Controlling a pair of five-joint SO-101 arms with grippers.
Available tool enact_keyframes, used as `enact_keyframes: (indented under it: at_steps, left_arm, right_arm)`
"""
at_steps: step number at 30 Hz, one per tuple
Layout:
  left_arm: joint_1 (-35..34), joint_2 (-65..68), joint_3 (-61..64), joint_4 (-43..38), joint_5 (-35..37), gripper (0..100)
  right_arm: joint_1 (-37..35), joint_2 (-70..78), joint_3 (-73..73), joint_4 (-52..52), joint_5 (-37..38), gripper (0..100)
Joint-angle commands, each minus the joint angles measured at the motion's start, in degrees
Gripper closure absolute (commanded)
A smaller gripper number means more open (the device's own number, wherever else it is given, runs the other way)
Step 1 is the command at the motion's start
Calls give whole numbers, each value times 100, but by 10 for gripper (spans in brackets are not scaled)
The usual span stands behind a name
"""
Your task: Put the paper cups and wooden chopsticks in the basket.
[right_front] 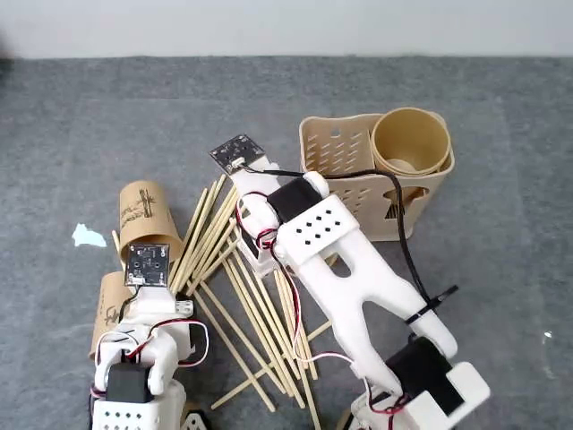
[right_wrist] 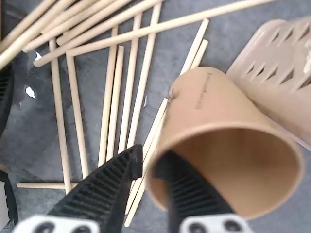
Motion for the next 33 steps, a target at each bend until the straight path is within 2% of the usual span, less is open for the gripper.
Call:
enact_keyframes:
  at_steps: [1,11,17,25,33]
  left_arm:
    - [-9,-88,-48,18,9,988]
    - [-9,-88,-48,18,9,988]
    - [-9,-88,-48,18,9,988]
    - [-9,-88,-48,18,9,988]
    - [-9,-88,-48,18,9,988]
  right_arm:
    - [75,-233,-299,-31,-26,991]
    - [40,-1305,-308,734,0,991]
    - [40,-2484,-308,1297,440,991]
    - [92,-3881,-352,1446,1143,991]
    - [1191,-4066,-1574,1631,1855,991]
